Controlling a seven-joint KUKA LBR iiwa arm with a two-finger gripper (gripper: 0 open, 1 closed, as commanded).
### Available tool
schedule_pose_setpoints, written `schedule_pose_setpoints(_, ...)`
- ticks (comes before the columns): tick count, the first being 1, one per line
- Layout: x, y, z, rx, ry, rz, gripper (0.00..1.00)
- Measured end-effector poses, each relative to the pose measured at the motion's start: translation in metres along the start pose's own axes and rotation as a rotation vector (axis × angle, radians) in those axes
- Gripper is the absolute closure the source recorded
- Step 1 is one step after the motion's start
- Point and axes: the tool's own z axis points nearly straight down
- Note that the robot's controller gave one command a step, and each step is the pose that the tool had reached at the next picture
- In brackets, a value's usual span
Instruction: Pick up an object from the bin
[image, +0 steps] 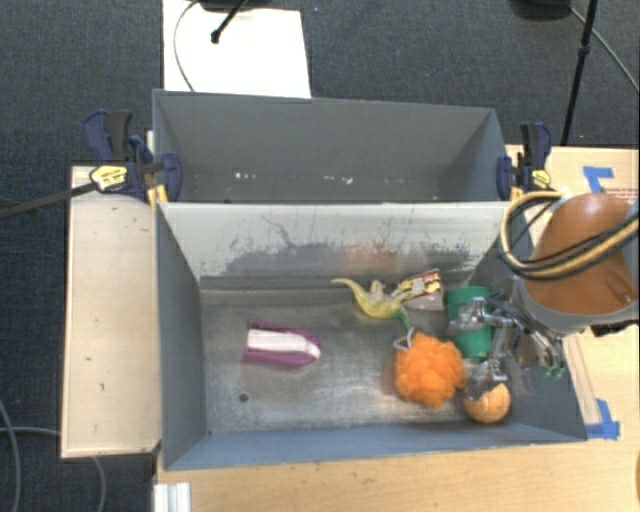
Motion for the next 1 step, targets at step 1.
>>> schedule_pose_setpoints(1,-0.0024,0.0228,0.0425,-0.001,0.007,0.053,0.0)
